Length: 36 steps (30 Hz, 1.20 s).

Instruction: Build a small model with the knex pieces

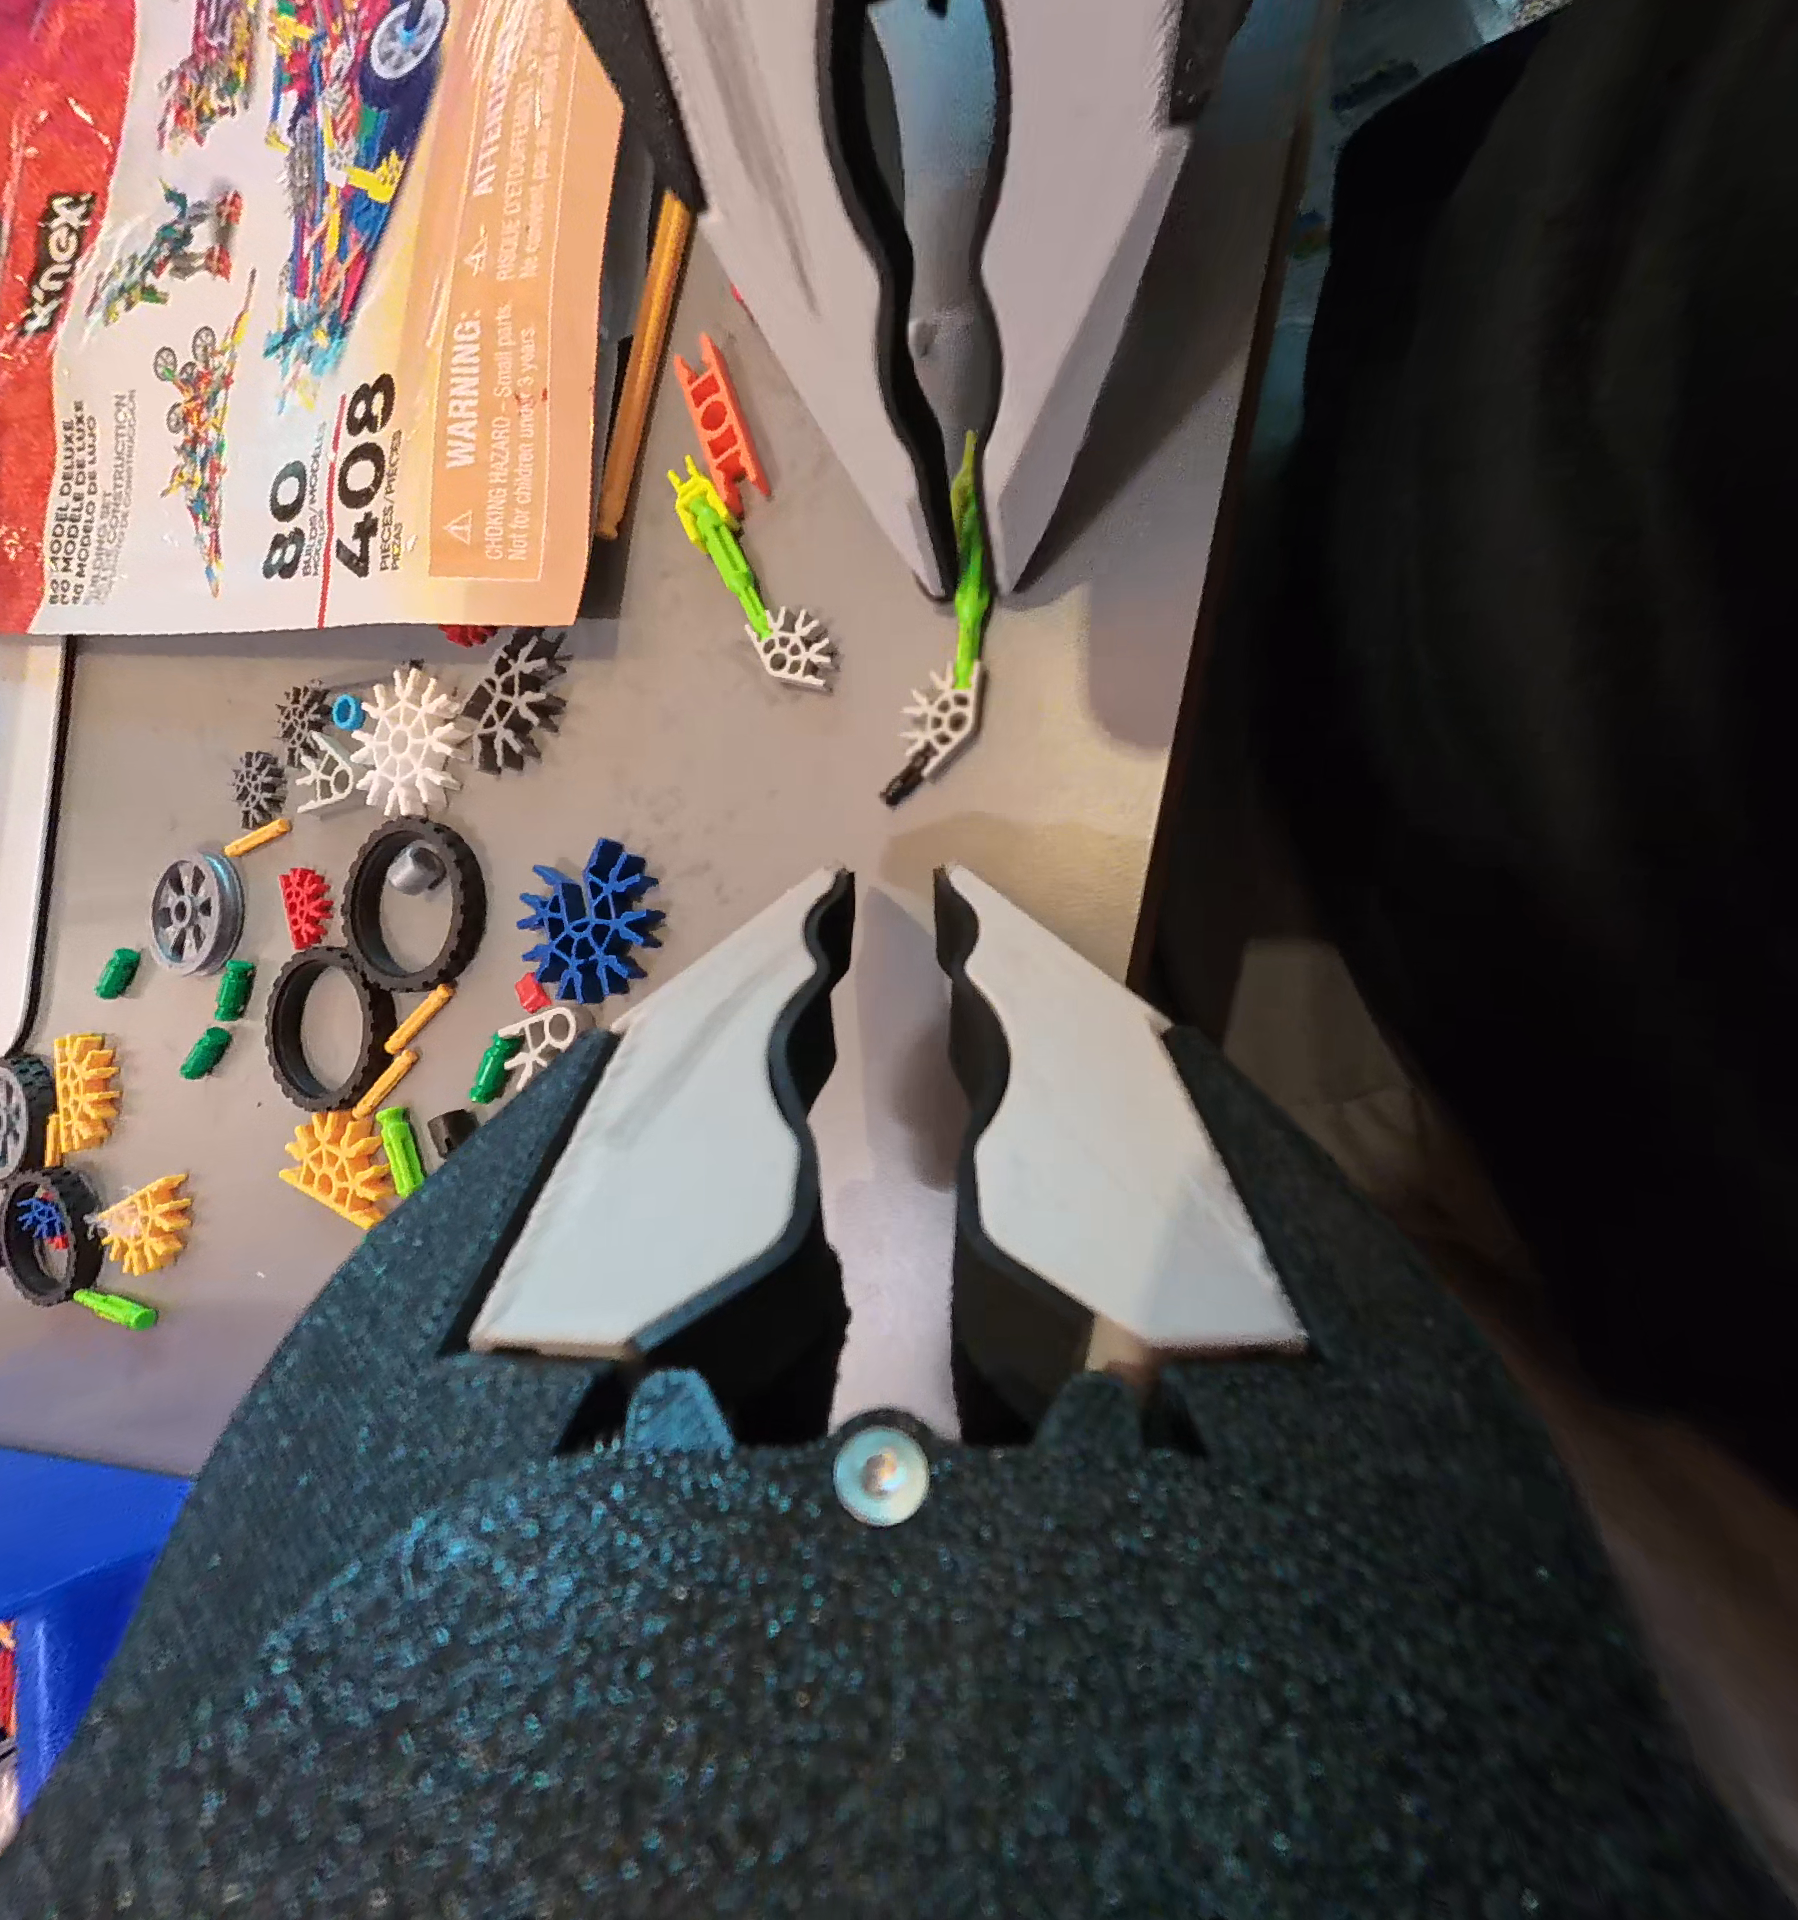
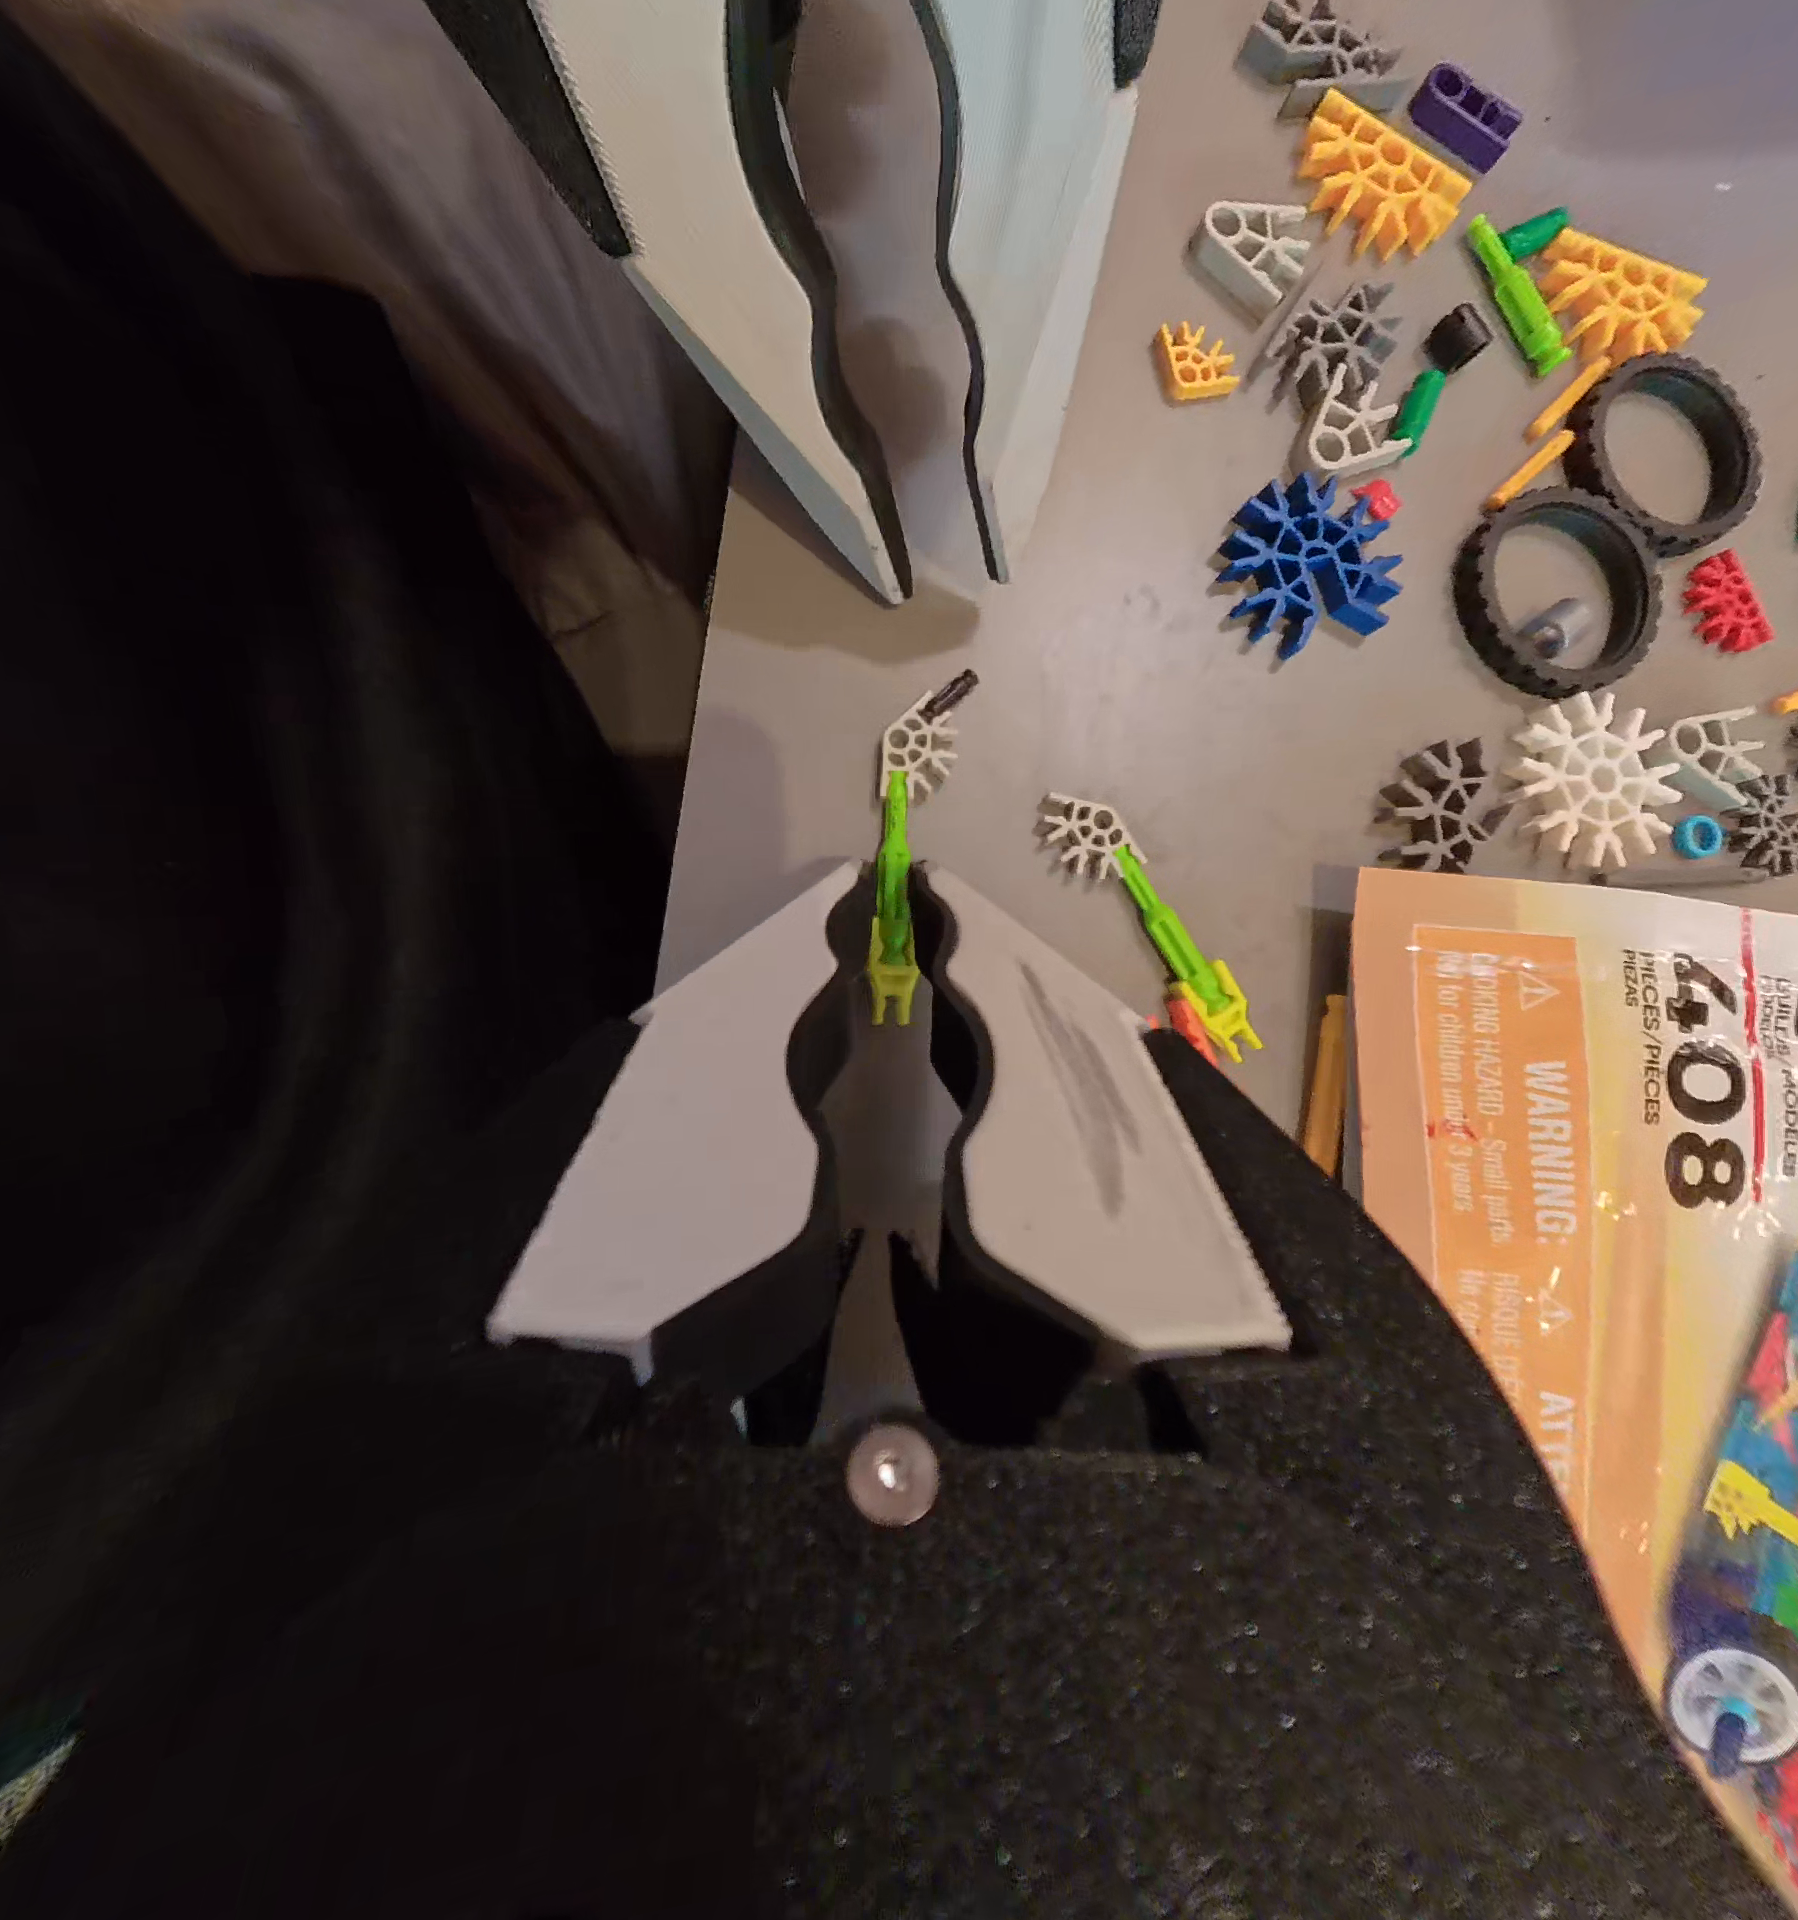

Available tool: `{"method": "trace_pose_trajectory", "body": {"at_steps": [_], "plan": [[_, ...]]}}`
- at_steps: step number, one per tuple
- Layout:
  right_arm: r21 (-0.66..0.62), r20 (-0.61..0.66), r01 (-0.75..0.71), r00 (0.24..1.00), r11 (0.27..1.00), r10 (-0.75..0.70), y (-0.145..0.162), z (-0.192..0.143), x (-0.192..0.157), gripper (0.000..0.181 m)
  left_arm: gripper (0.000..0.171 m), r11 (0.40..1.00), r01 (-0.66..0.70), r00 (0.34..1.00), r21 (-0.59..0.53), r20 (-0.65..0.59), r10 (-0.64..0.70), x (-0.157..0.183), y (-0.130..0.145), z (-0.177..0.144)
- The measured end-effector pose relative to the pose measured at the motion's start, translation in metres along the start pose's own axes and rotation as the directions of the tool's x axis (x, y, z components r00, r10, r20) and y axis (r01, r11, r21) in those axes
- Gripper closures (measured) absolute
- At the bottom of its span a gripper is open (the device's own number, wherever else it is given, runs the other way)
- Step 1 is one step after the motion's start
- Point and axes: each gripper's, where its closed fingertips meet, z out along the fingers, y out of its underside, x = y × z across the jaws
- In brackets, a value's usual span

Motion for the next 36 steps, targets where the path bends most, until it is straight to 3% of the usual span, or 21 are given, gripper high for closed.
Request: {"method": "trace_pose_trajectory", "body": {"at_steps": [4,13,20,24,31,36], "plan": [[0.003,-0.001,-0.003,1.0,1.0,0.003,0.0,-0.006,0.006,0.168,0.158,1.0,0.014,1.0,0.006,0.018,-0.014,-0.002,0.002,-0.001],[-0.029,0.005,0.02,1.0,0.999,-0.02,0.007,-0.008,0.011,0.17,0.158,0.998,0.05,0.99,-0.024,0.135,-0.046,-0.033,0.026,-0.029],[0.072,-0.015,-0.006,1.0,0.997,0.007,0.001,-0.024,0.021,0.167,0.159,0.982,0.167,0.89,-0.086,0.442,-0.112,-0.136,0.077,-0.117],[0.12,-0.054,-0.045,0.997,0.992,0.051,0.002,-0.032,0.034,0.167,0.163,0.96,0.208,0.866,-0.185,0.491,-0.093,-0.197,0.117,-0.152],[0.193,-0.087,-0.074,0.992,0.978,0.093,0.0,-0.039,0.045,0.168,0.165,0.899,0.263,0.936,-0.35,0.319,-0.149,-0.255,0.201,-0.127],[0.233,-0.081,-0.108,0.988,0.966,0.13,0.002,-0.042,0.052,0.168,0.166,0.894,0.274,0.953,-0.356,0.225,-0.202,-0.266,0.221,-0.1]]}}
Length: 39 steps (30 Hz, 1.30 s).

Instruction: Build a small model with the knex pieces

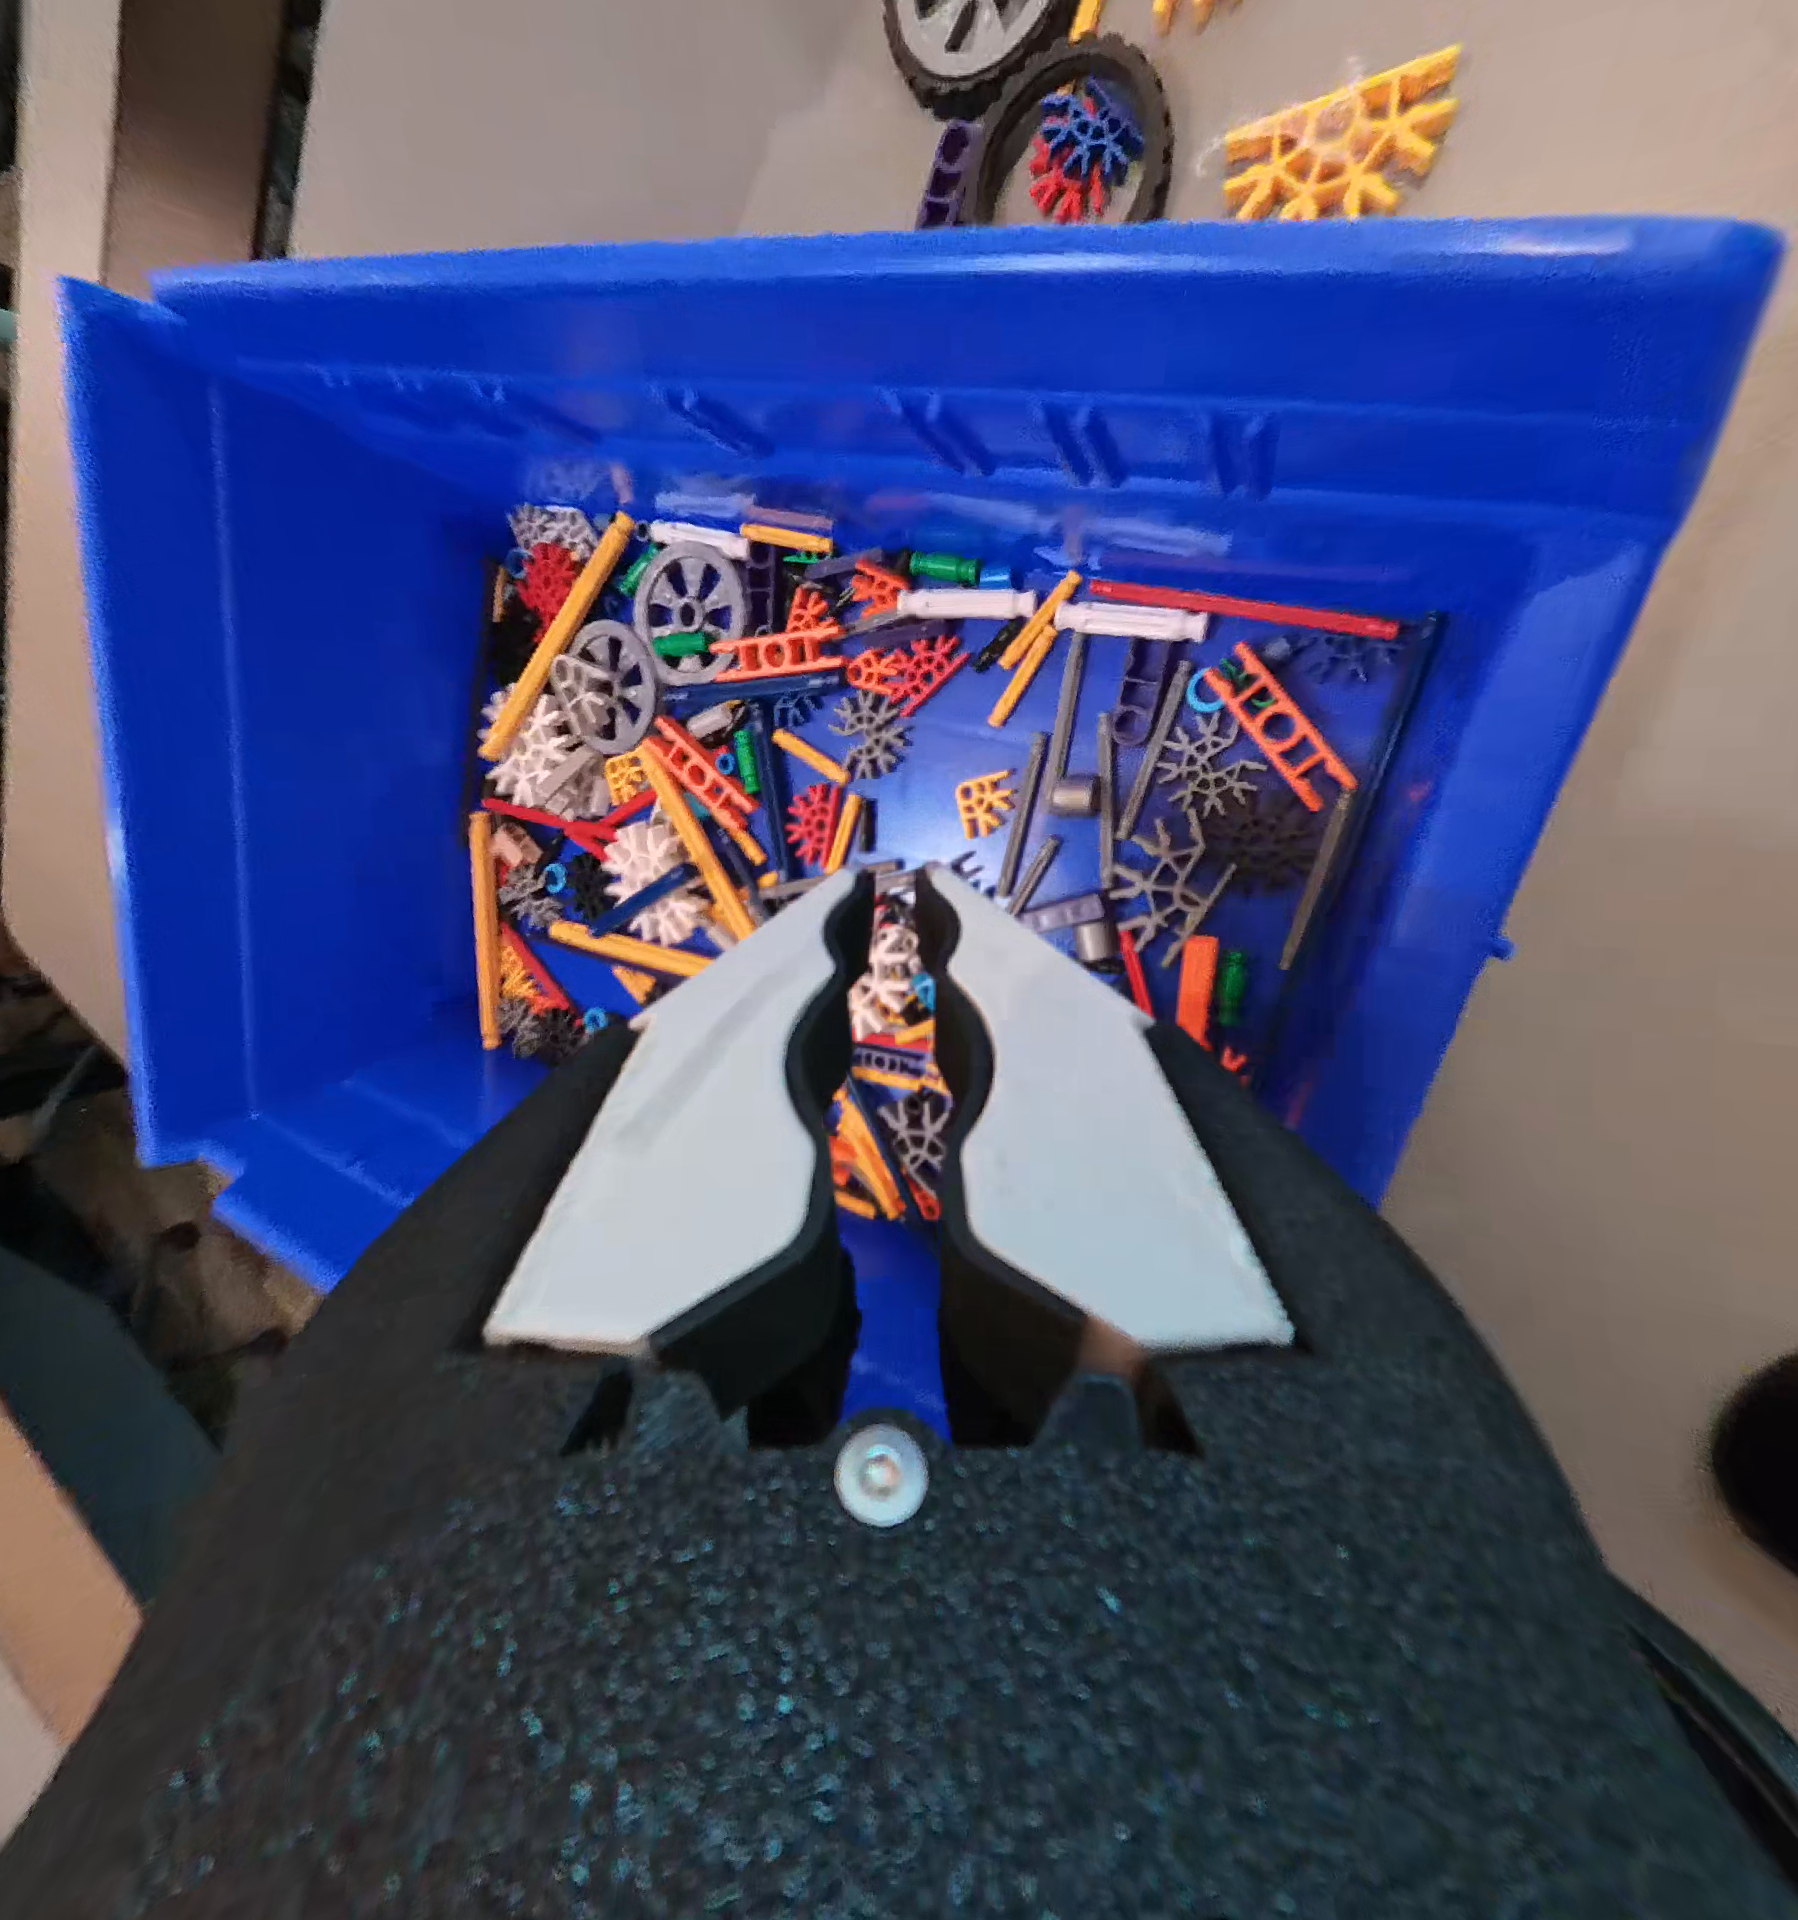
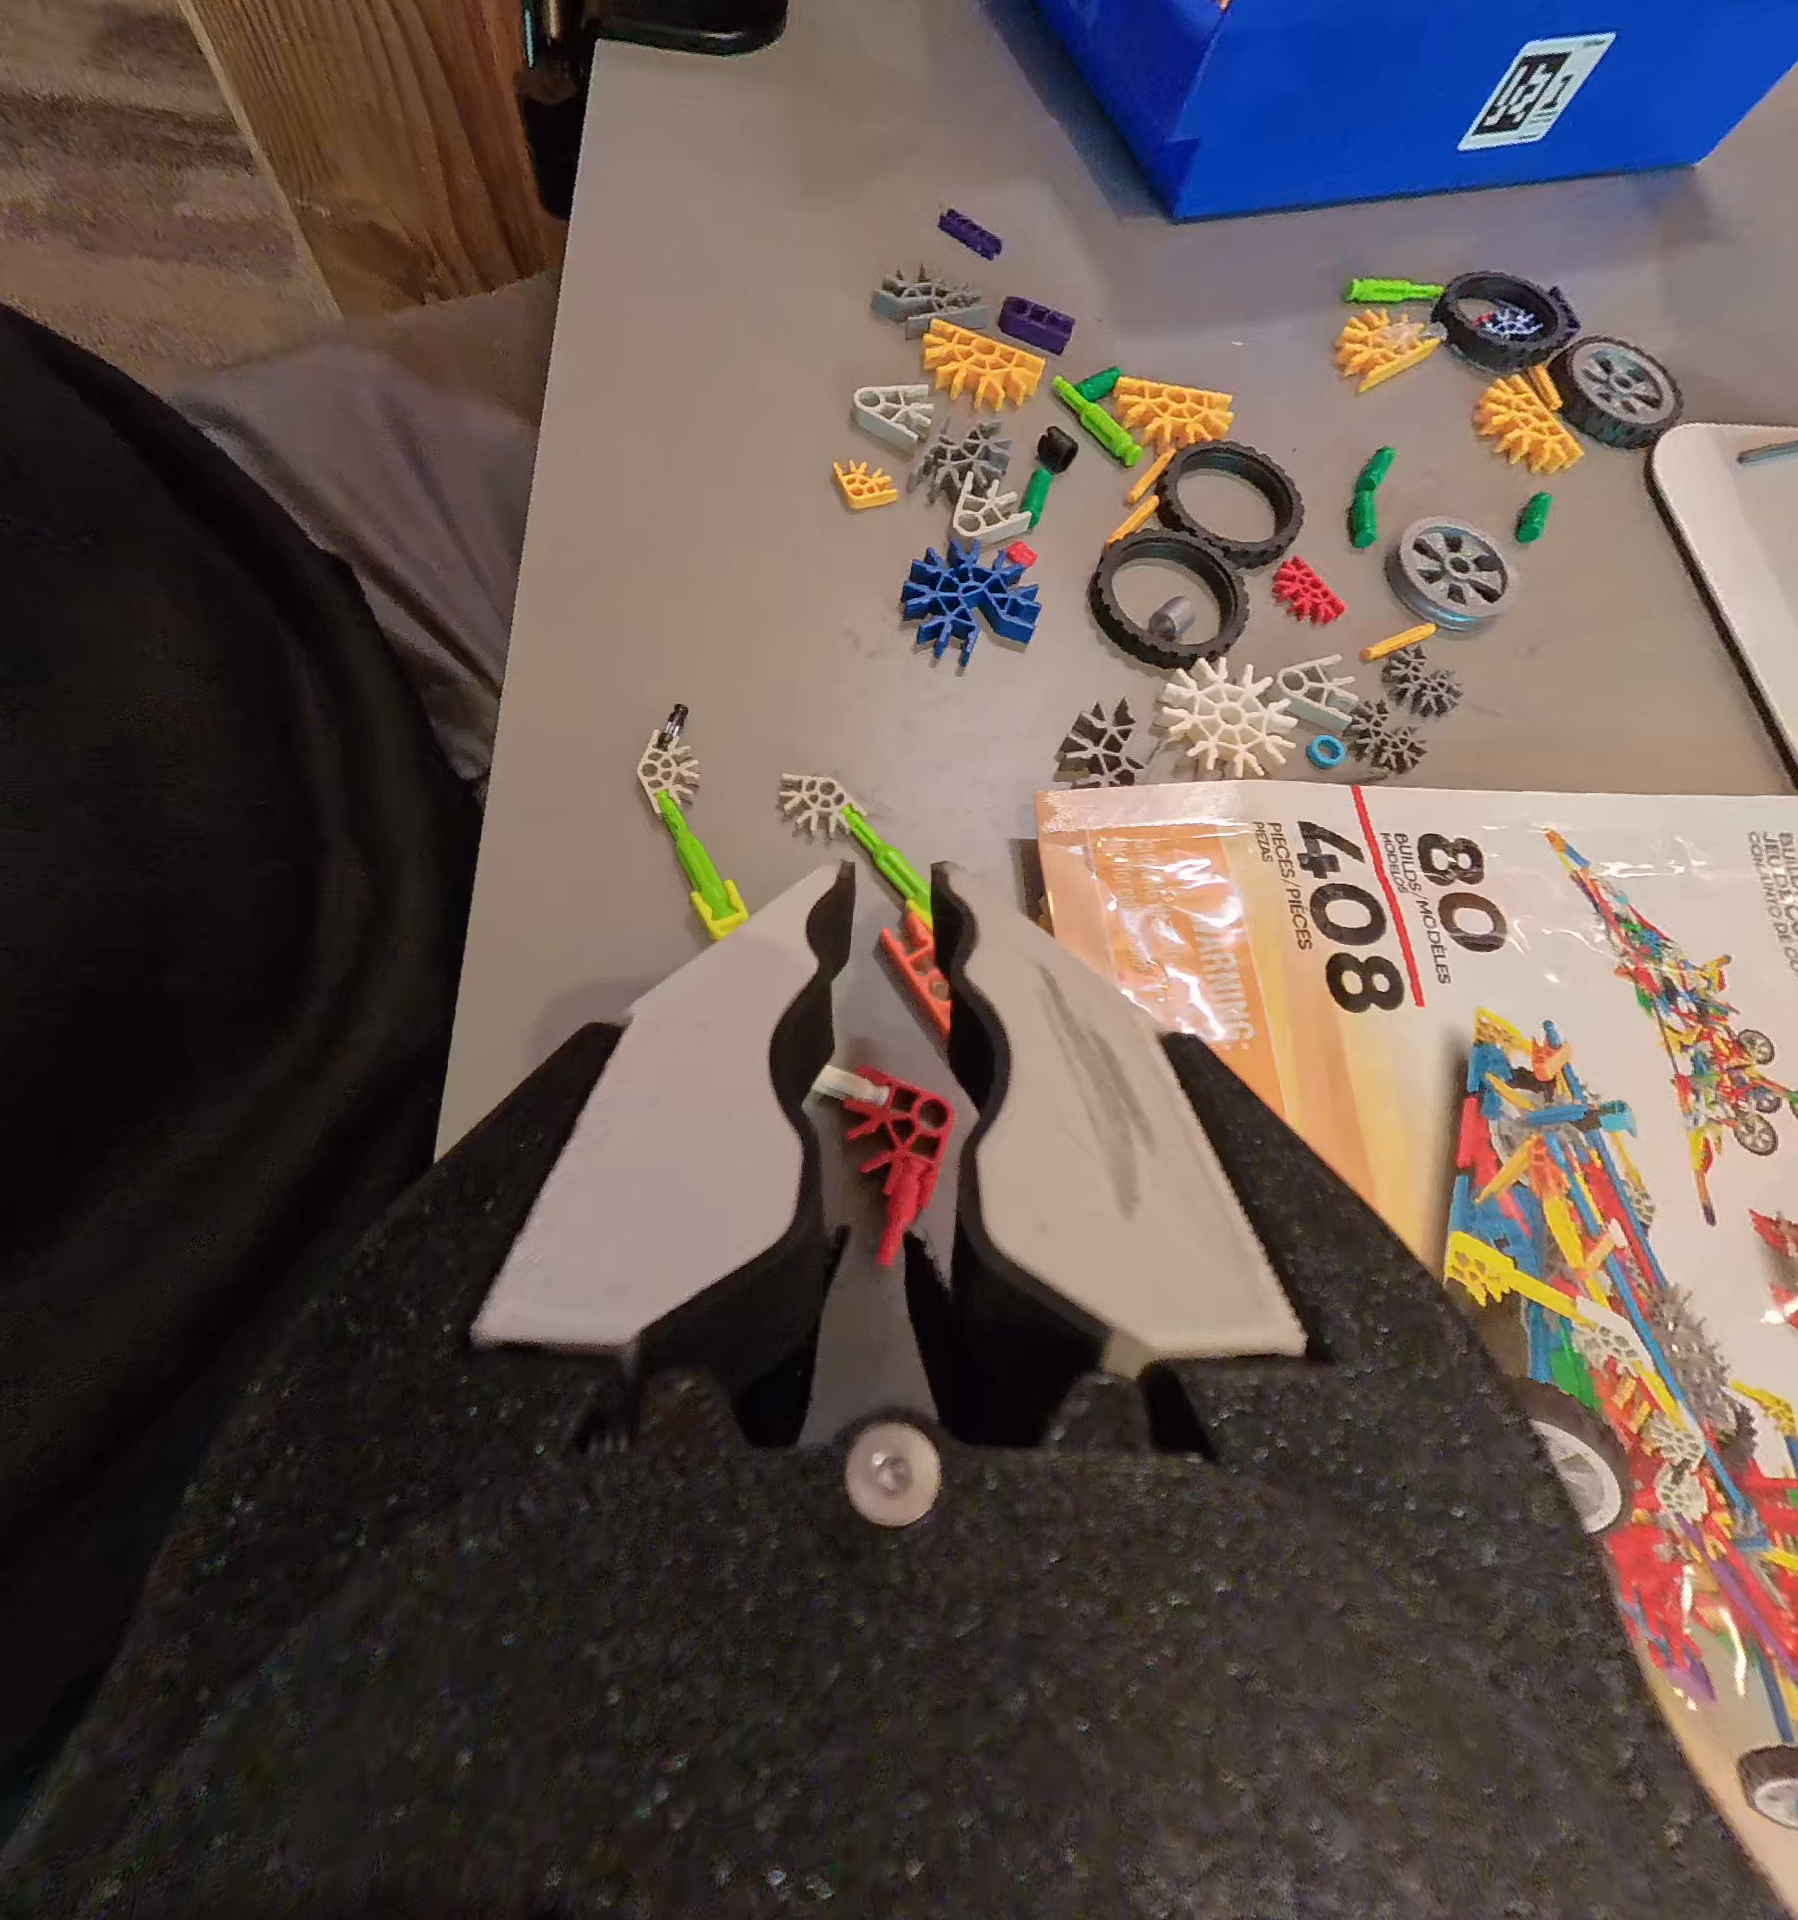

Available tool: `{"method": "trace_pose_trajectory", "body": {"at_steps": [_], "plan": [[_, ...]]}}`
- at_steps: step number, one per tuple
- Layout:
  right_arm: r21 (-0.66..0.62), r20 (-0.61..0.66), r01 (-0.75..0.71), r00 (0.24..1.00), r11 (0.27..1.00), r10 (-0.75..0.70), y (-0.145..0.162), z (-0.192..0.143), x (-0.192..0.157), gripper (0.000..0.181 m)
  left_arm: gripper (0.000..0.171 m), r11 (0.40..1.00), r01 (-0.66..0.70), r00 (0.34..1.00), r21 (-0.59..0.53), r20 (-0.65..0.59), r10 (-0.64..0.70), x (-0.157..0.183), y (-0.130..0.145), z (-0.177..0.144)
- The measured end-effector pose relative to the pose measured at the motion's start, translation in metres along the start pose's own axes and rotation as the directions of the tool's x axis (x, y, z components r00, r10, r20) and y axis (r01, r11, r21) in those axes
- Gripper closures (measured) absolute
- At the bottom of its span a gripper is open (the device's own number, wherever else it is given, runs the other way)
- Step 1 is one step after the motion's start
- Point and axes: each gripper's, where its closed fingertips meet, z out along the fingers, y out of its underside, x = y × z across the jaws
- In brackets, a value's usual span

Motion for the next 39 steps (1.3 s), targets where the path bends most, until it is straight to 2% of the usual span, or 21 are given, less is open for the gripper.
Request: {"method": "trace_pose_trajectory", "body": {"at_steps": [2,7,15,31,39], "plan": [[0.009,0.004,-0.012,1.0,1.0,0.012,0.0,0.001,0.002,0.168,0.166,1.0,0.0,0.999,0.009,-0.042,0.0,0.001,-0.002,0.013],[0.023,0.002,-0.01,1.0,1.0,0.01,-0.004,0.004,0.005,0.168,0.166,0.995,-0.036,0.997,-0.097,-0.073,0.029,-0.004,0.014,0.048],[0.04,0.007,-0.018,1.0,0.999,0.017,-0.003,0.004,0.006,0.169,0.168,0.982,-0.059,0.995,-0.179,-0.091,0.043,-0.009,0.026,0.067],[0.055,-0.004,-0.025,1.0,0.998,0.025,0.002,-0.001,0.01,0.17,0.171,0.994,0.004,0.975,-0.106,-0.221,-0.028,-0.004,0.013,0.071],[0.069,-0.025,-0.021,0.999,0.997,0.022,0.0,-0.011,0.013,0.17,0.171,0.997,-0.018,0.987,-0.072,-0.161,0.006,-0.004,0.011,0.054]]}}
